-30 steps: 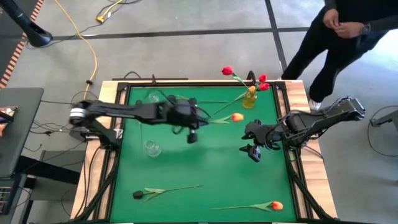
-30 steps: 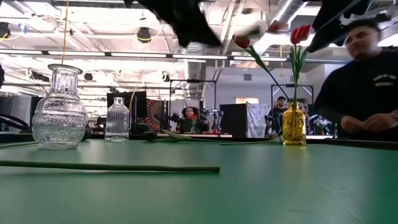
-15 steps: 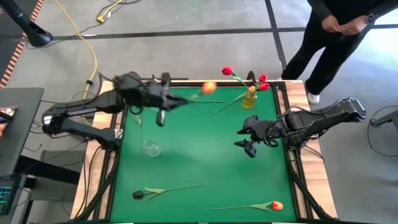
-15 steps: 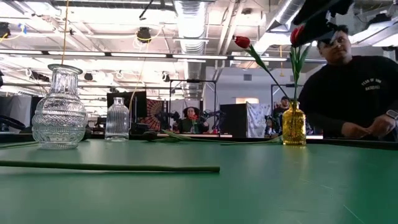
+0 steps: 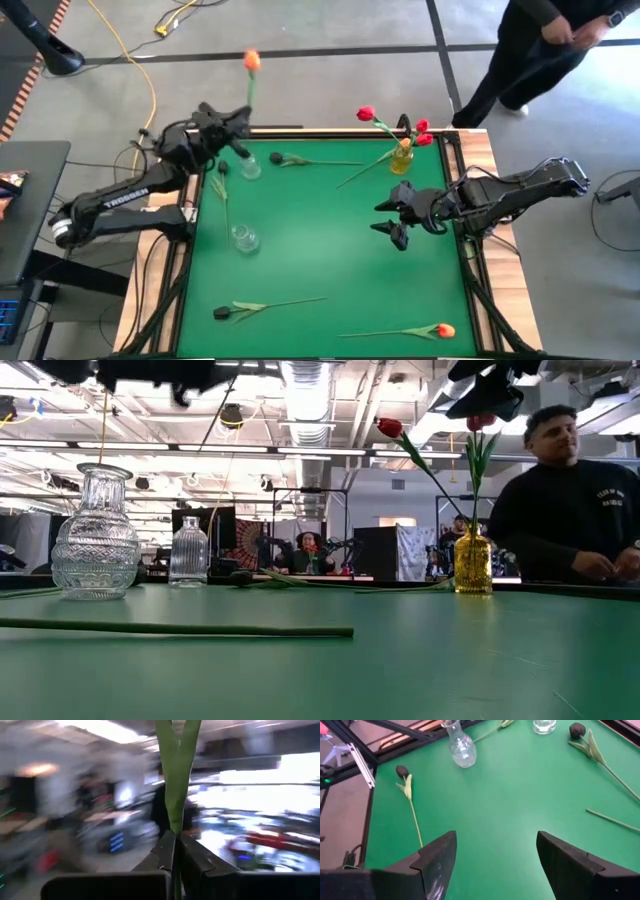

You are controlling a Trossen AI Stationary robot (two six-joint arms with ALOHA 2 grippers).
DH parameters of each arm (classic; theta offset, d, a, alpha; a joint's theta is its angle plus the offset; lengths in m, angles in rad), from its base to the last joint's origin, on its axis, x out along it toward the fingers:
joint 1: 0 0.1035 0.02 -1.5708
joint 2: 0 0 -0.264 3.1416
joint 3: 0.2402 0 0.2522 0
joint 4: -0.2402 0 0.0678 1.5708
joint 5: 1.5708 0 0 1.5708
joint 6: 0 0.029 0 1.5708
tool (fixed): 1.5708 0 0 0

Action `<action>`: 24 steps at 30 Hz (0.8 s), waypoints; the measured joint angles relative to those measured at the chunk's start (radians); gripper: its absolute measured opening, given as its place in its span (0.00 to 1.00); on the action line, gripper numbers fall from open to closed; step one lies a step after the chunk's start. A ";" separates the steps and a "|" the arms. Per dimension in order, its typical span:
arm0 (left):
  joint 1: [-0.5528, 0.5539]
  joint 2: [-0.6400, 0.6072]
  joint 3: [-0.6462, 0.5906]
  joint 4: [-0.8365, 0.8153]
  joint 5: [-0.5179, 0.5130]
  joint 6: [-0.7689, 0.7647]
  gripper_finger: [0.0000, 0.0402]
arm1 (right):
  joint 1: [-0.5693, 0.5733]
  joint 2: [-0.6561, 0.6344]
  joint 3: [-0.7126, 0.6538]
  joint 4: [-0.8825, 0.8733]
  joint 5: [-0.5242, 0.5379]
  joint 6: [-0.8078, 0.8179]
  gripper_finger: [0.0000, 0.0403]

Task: Sort flowers into vase by color
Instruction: Put the middle orange flower into the top transparent vase

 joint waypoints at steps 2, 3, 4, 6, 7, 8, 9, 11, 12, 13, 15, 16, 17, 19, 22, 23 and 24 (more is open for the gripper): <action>0.036 -0.011 -0.055 0.011 -0.093 -0.078 0.00 | 0.000 0.000 0.000 0.002 0.000 0.000 0.74; 0.054 -0.016 -0.085 0.032 -0.106 -0.092 0.00 | 0.000 0.000 0.000 0.002 0.000 0.000 0.74; 0.072 -0.018 -0.115 0.075 -0.103 -0.086 0.00 | 0.000 0.000 0.000 0.002 0.000 0.000 0.74; 0.100 -0.016 -0.173 0.204 -0.063 -0.044 0.00 | 0.000 0.000 0.000 0.002 0.000 -0.002 0.74; 0.113 -0.010 -0.199 0.265 -0.052 -0.029 0.00 | 0.000 0.000 0.000 0.003 0.001 -0.002 0.74; 0.124 -0.006 -0.226 0.315 -0.048 -0.025 0.00 | 0.000 0.000 0.000 0.003 0.002 -0.002 0.74; 0.135 -0.003 -0.253 0.349 -0.048 -0.024 0.00 | 0.000 0.000 0.000 0.003 0.003 -0.002 0.74; 0.157 0.002 -0.286 0.408 -0.043 -0.026 0.00 | 0.000 0.000 0.000 0.004 0.003 -0.002 0.74; 0.166 0.001 -0.297 0.429 -0.033 -0.030 0.00 | 0.000 0.000 0.000 0.004 0.004 -0.002 0.74; 0.175 0.001 -0.306 0.434 -0.027 -0.031 0.00 | 0.000 0.000 0.000 0.006 0.004 -0.002 0.74; 0.191 0.003 -0.320 0.427 -0.008 -0.025 0.00 | 0.000 0.000 0.000 0.016 0.004 -0.002 0.74; 0.197 0.008 -0.322 0.424 -0.002 -0.023 0.00 | 0.000 0.000 0.000 0.021 0.004 -0.002 0.74; 0.203 0.013 -0.322 0.428 0.007 -0.022 0.00 | -0.001 0.000 0.000 0.024 0.004 -0.002 0.74; 0.211 0.022 -0.322 0.433 0.018 -0.021 0.00 | -0.006 0.000 0.000 0.027 0.003 -0.002 0.74; 0.217 0.048 -0.322 0.450 0.020 -0.017 0.00 | -0.013 0.000 0.000 0.027 0.004 -0.001 0.74; 0.217 0.059 -0.322 0.466 0.021 -0.017 0.00 | -0.014 0.000 0.000 0.028 0.004 0.001 0.74; 0.217 0.070 -0.322 0.481 0.021 -0.017 0.00 | -0.018 0.000 0.000 0.028 0.004 0.001 0.74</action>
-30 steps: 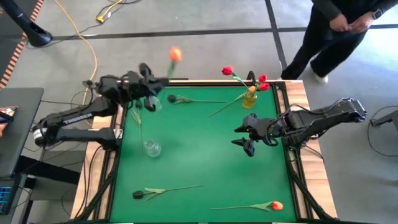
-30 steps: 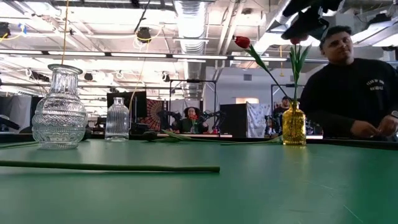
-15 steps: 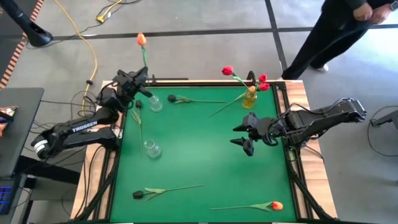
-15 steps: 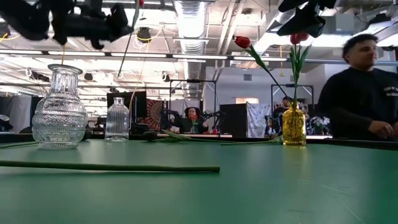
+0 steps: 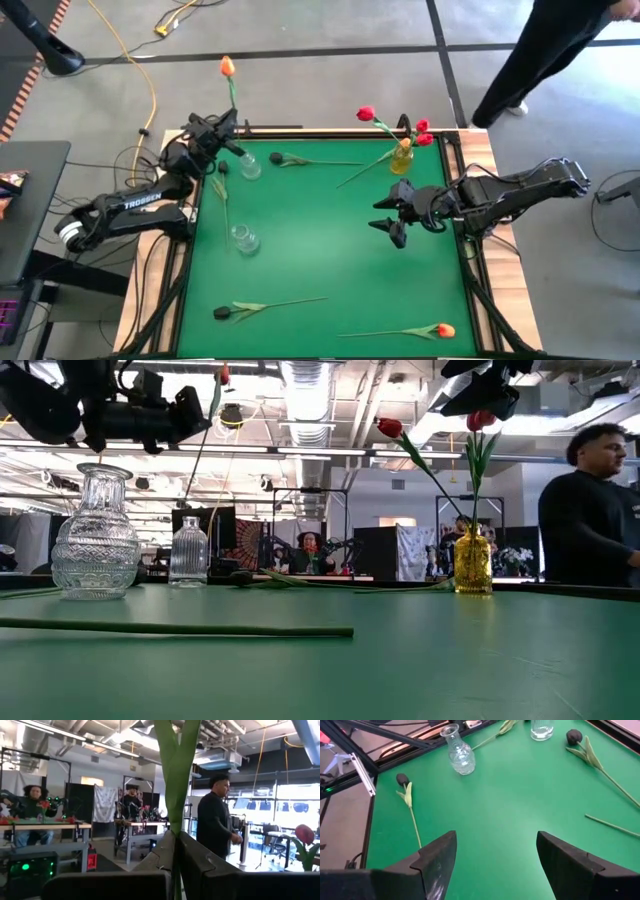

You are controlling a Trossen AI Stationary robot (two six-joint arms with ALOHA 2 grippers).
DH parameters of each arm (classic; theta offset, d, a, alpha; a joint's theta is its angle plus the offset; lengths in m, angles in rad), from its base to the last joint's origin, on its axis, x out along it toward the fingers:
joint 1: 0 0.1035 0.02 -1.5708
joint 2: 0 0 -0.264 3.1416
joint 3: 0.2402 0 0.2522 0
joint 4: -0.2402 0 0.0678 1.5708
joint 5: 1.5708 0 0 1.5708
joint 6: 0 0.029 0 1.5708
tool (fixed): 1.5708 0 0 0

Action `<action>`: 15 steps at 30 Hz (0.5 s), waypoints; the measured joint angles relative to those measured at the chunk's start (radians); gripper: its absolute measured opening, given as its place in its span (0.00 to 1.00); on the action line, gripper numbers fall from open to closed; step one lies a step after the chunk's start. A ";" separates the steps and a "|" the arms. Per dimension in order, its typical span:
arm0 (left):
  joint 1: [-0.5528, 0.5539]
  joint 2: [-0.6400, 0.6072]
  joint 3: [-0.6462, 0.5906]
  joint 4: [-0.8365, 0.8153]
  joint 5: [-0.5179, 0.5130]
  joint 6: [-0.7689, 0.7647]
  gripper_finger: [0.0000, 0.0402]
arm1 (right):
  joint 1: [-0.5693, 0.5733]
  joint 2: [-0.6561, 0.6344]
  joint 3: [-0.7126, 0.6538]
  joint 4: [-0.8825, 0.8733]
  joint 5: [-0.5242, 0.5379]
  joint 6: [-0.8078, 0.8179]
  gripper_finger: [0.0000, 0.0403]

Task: Sort flowers into vase by color
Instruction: Put the middle orange flower into the top transparent vase

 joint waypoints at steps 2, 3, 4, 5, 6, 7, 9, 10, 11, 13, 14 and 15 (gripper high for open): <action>0.000 0.029 0.000 0.038 0.000 0.000 0.00 | -0.002 0.000 0.000 0.001 0.000 0.000 0.74; 0.000 0.045 0.000 0.053 0.001 0.000 0.00 | -0.002 0.000 0.000 0.003 0.000 0.000 0.74; 0.000 0.062 0.000 0.063 0.003 0.000 0.00 | -0.002 0.000 0.000 0.004 0.000 0.000 0.74; 0.000 0.076 0.000 0.072 0.005 0.001 0.00 | -0.002 0.000 0.000 0.005 -0.001 0.000 0.74; 0.000 0.088 0.000 0.082 0.005 0.003 0.00 | -0.002 0.000 0.000 0.005 -0.001 0.001 0.74; 0.002 0.099 0.000 0.094 0.004 0.005 0.00 | -0.002 0.000 0.000 0.005 -0.001 0.001 0.74; 0.011 0.115 0.000 0.109 0.002 0.004 0.00 | -0.002 0.000 0.000 0.005 -0.005 0.007 0.74; 0.017 0.123 0.000 0.113 0.005 0.002 0.00 | -0.002 0.000 0.000 0.005 -0.005 0.009 0.74; 0.024 0.130 0.000 0.114 0.012 0.002 0.00 | 0.000 0.000 0.000 0.005 -0.006 0.011 0.74; 0.036 0.139 0.000 0.114 0.027 0.000 0.00 | 0.003 0.000 0.000 0.005 -0.006 0.011 0.74; 0.040 0.140 0.000 0.115 0.030 -0.004 0.00 | 0.004 0.000 0.000 0.005 -0.006 0.011 0.74; 0.046 0.142 0.000 0.115 0.036 -0.009 0.00 | 0.004 0.000 0.000 0.005 -0.006 0.011 0.74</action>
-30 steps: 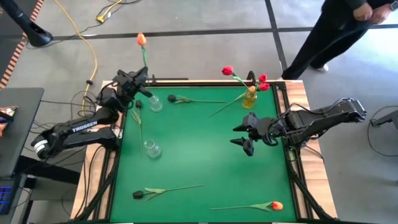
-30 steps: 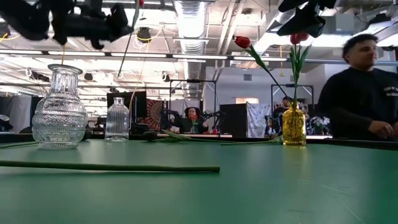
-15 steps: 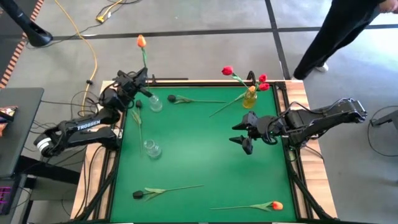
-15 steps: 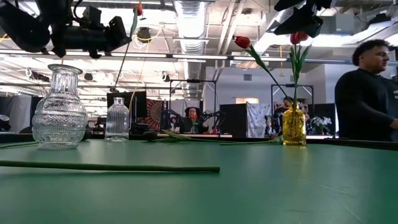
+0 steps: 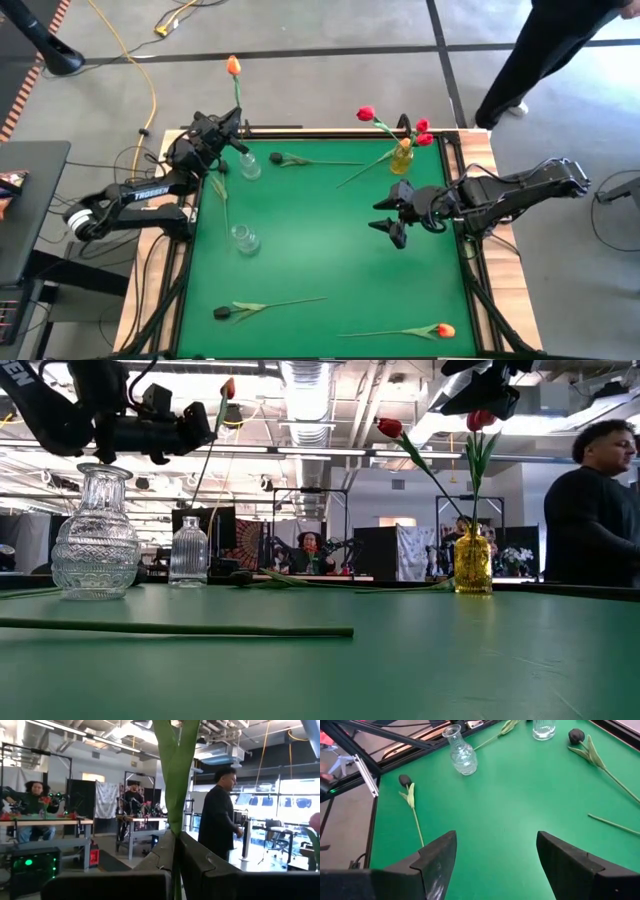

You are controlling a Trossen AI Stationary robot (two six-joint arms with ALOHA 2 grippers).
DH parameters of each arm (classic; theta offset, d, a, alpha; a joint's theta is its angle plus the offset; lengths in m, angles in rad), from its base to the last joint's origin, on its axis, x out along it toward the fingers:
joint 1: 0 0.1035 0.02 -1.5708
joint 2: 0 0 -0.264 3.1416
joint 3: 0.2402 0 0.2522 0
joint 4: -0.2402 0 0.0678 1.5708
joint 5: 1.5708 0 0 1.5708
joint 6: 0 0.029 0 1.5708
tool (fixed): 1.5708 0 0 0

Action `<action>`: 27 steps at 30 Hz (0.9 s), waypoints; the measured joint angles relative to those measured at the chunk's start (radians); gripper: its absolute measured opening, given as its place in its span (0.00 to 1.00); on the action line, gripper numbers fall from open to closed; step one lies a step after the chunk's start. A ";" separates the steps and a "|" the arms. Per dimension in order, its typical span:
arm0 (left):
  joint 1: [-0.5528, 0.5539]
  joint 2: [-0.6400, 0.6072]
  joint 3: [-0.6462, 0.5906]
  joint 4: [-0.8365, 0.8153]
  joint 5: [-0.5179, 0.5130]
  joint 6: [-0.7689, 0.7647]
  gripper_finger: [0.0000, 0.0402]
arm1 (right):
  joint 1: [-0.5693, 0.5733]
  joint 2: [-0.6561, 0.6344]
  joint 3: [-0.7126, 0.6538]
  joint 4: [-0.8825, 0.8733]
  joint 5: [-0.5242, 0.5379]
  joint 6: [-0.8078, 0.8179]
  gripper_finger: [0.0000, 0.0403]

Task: Sort flowers into vase by color
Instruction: Put the middle orange flower into the top transparent vase

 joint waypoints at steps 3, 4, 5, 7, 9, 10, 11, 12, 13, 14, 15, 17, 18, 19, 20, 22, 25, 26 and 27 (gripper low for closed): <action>0.011 0.013 0.000 0.001 0.017 -0.006 0.00 | 0.000 0.000 0.000 0.000 0.000 0.007 0.74; 0.014 0.014 0.000 0.000 0.022 -0.006 0.00 | 0.000 0.000 0.000 0.000 0.000 0.007 0.74; 0.017 0.014 0.000 -0.001 0.026 -0.006 0.00 | 0.000 0.000 0.000 0.000 0.000 0.007 0.74; 0.019 0.014 0.001 -0.009 0.040 -0.006 0.00 | 0.000 0.000 0.000 0.000 0.000 0.007 0.74; 0.019 0.014 0.000 -0.022 0.044 -0.001 0.00 | 0.000 0.000 0.000 0.000 0.000 0.007 0.74; 0.019 0.014 -0.005 -0.017 0.044 0.005 0.00 | 0.000 0.000 0.000 0.000 0.000 0.007 0.74; 0.019 0.013 -0.011 -0.010 0.043 0.009 0.00 | 0.000 0.000 0.000 0.000 0.000 0.007 0.74; 0.020 0.013 -0.017 -0.010 0.043 0.008 0.00 | 0.000 0.000 0.000 0.000 0.000 0.007 0.74; 0.020 0.013 -0.025 -0.009 0.044 0.005 0.00 | 0.000 0.000 0.000 0.000 0.000 0.006 0.74; 0.020 0.013 -0.037 -0.008 0.052 -0.003 0.00 | 0.000 0.000 0.000 0.000 -0.001 0.006 0.74; 0.020 0.014 -0.050 -0.007 0.061 -0.008 0.00 | 0.000 0.000 0.000 0.000 -0.001 0.003 0.74; 0.019 0.015 -0.079 0.024 0.070 -0.012 0.00 | 0.000 0.000 0.000 0.000 -0.001 -0.001 0.74; 0.019 0.013 -0.094 0.043 0.069 -0.012 0.00 | 0.000 0.000 0.000 0.000 -0.001 -0.001 0.74; 0.019 0.013 -0.106 0.053 0.062 -0.013 0.00 | 0.000 0.000 0.000 0.000 -0.001 -0.001 0.74; 0.020 0.014 -0.114 0.058 0.059 -0.014 0.00 | 0.000 0.000 0.000 0.000 -0.001 -0.001 0.74; 0.023 0.014 -0.115 0.084 0.082 -0.013 0.00 | 0.000 0.000 0.000 -0.001 -0.001 -0.003 0.74; 0.031 0.013 -0.102 0.112 0.119 -0.022 0.00 | -0.002 0.000 0.000 -0.001 -0.001 -0.004 0.74; 0.032 0.013 -0.102 0.112 0.118 -0.025 0.00 | -0.005 0.000 0.000 0.000 -0.002 -0.004 0.74; 0.033 0.013 -0.099 0.111 0.117 -0.025 0.00 | -0.005 0.000 0.000 0.000 -0.002 -0.004 0.74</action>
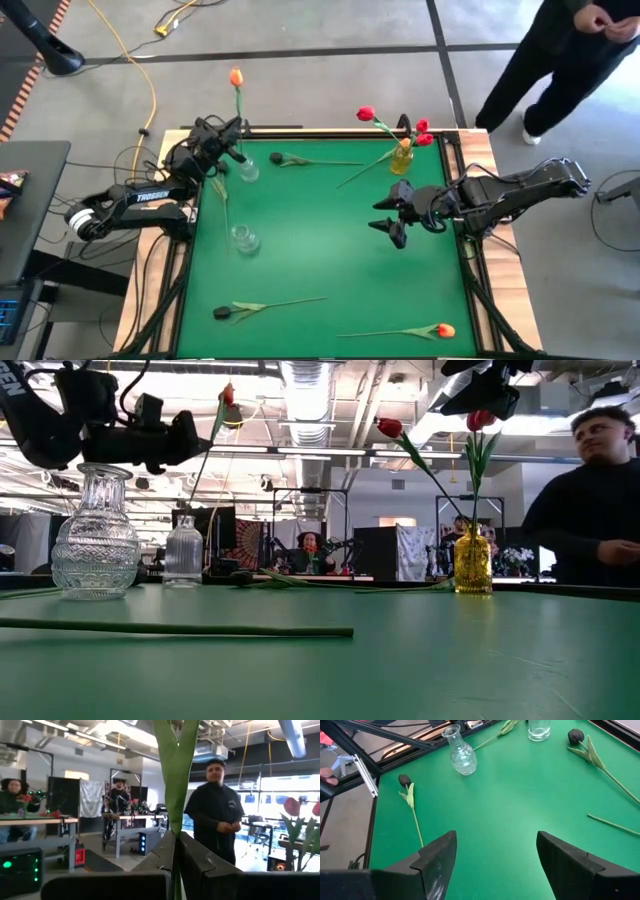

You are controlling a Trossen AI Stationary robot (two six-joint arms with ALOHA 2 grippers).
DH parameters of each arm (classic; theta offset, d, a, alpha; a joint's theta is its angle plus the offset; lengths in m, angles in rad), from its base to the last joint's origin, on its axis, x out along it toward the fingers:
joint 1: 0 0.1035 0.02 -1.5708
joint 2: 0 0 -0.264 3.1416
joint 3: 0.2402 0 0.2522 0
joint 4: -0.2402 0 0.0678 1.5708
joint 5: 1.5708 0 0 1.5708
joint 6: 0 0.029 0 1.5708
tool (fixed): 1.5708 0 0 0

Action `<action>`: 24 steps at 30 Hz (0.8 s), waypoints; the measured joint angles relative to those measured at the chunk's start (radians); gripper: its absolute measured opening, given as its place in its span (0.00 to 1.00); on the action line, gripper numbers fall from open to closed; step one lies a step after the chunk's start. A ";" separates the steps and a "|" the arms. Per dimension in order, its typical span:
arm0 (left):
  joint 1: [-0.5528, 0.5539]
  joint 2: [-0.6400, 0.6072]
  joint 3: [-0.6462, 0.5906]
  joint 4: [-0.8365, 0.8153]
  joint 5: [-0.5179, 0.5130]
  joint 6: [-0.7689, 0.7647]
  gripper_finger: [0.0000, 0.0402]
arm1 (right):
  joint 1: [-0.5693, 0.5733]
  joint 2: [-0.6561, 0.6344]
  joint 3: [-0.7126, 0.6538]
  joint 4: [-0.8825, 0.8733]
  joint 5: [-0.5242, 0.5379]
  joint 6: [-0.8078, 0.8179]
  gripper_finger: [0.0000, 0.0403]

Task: Sort flowers into vase by color
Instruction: Put the middle orange flower into the top transparent vase

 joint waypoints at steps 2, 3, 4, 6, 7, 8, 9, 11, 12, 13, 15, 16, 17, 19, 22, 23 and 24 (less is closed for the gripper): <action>0.000 0.000 0.001 0.001 -0.002 0.004 0.00 | 0.000 0.000 0.000 0.000 0.000 0.000 0.74; 0.000 0.000 0.001 -0.004 -0.003 0.004 0.00 | 0.000 0.000 0.000 0.000 0.000 0.000 0.74; 0.000 0.000 0.001 -0.012 -0.004 0.005 0.00 | 0.000 0.000 0.000 0.000 -0.003 0.000 0.74; 0.000 0.000 0.001 -0.033 -0.006 0.009 0.00 | 0.000 0.000 0.000 0.000 -0.016 0.000 0.74; 0.000 0.000 0.001 -0.049 -0.007 0.011 0.00 | 0.000 0.000 0.000 0.000 -0.022 0.001 0.74; 0.000 0.000 0.001 -0.065 -0.007 0.015 0.00 | 0.000 0.000 0.000 0.000 -0.028 0.004 0.74; 0.000 0.000 0.001 -0.079 -0.007 0.018 0.00 | 0.001 0.000 0.000 0.000 -0.029 0.007 0.74; 0.000 0.000 0.001 -0.103 -0.004 0.024 0.00 | 0.001 0.000 0.000 0.000 -0.029 0.008 0.74; 0.000 0.000 0.001 -0.116 0.000 0.025 0.00 | 0.001 0.000 0.000 0.000 -0.029 0.007 0.74; 0.000 0.000 0.001 -0.127 0.007 0.025 0.00 | 0.000 0.000 0.000 0.000 -0.029 0.005 0.74; 0.001 0.000 0.001 -0.135 0.044 0.021 0.00 | 0.000 0.000 0.000 0.000 -0.029 0.003 0.74; 0.004 0.000 -0.001 -0.134 0.067 0.021 0.00 | 0.000 0.000 0.000 0.000 -0.029 0.003 0.74; 0.008 0.000 -0.009 -0.127 0.092 0.017 0.00 | 0.000 0.000 0.000 0.000 -0.029 0.003 0.74; 0.021 0.001 -0.033 -0.117 0.119 -0.009 0.00 | 0.000 0.000 0.000 0.000 -0.029 -0.004 0.74; 0.039 0.001 -0.094 -0.041 0.120 -0.061 0.00 | 0.001 0.000 0.000 0.000 -0.029 -0.008 0.74; 0.045 0.001 -0.114 -0.006 0.121 -0.076 0.00 | 0.001 0.000 0.000 0.000 -0.029 -0.008 0.74; 0.050 0.001 -0.132 0.028 0.122 -0.091 0.00 | 0.001 0.000 0.000 0.000 -0.028 -0.009 0.74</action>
